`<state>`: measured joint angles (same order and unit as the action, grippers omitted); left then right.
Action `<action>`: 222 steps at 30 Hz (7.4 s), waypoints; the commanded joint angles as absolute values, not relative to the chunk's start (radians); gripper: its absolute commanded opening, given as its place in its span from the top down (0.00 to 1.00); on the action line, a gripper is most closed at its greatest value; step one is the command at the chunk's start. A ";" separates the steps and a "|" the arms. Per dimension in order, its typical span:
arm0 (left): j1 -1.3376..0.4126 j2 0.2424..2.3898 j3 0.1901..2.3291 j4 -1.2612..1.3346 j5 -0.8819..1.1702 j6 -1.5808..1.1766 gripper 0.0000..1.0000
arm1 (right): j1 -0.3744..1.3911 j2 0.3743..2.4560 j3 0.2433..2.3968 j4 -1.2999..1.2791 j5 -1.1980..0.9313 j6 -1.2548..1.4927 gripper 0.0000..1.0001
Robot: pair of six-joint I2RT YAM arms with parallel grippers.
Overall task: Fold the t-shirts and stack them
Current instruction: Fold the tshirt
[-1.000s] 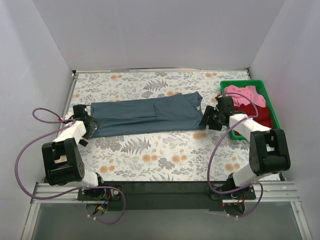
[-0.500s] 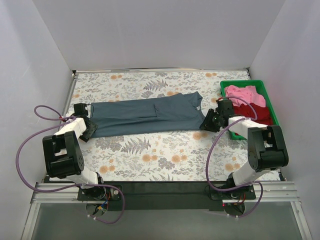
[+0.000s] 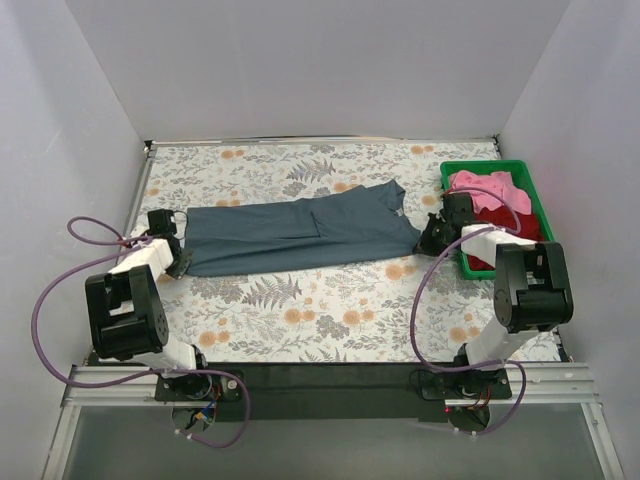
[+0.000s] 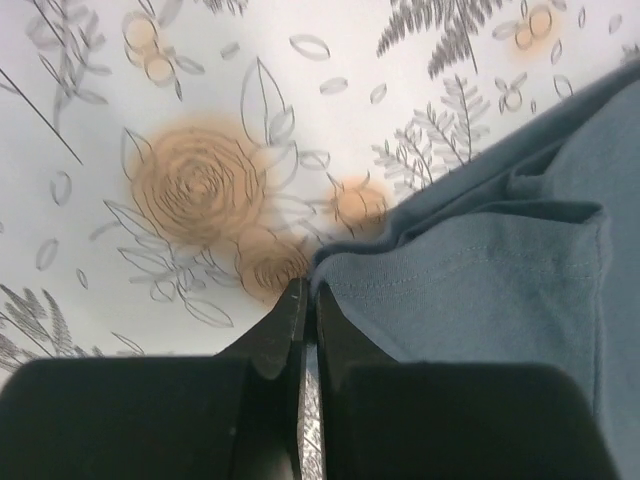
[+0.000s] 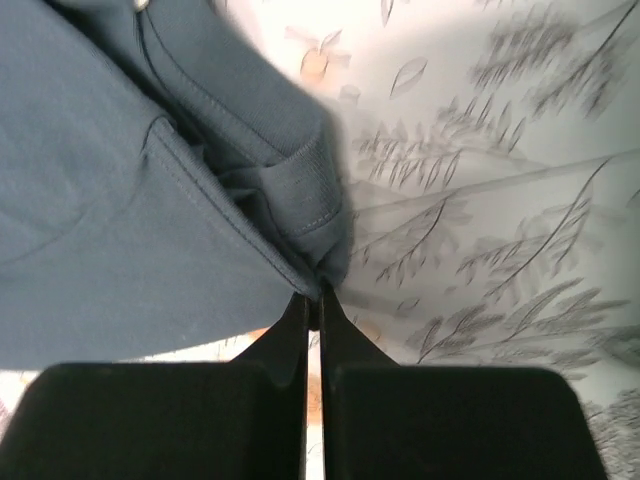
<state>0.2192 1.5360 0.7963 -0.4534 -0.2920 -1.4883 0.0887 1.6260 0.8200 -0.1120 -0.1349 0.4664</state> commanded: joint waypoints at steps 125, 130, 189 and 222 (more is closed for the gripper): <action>-0.597 1.427 0.851 -0.850 -0.072 -1.382 0.59 | 0.569 1.299 0.799 -0.330 -0.049 0.113 0.44; -0.598 1.394 0.841 -0.885 -0.046 -1.394 0.75 | 0.563 1.296 0.796 -0.327 -0.048 0.114 0.44; -0.546 1.374 0.749 -0.991 -0.147 -1.543 0.78 | 0.374 1.839 1.169 -0.095 -0.440 0.285 0.58; -0.497 1.400 0.965 -0.812 -0.181 -1.474 0.38 | 0.169 1.948 1.400 -0.199 -0.195 0.172 0.55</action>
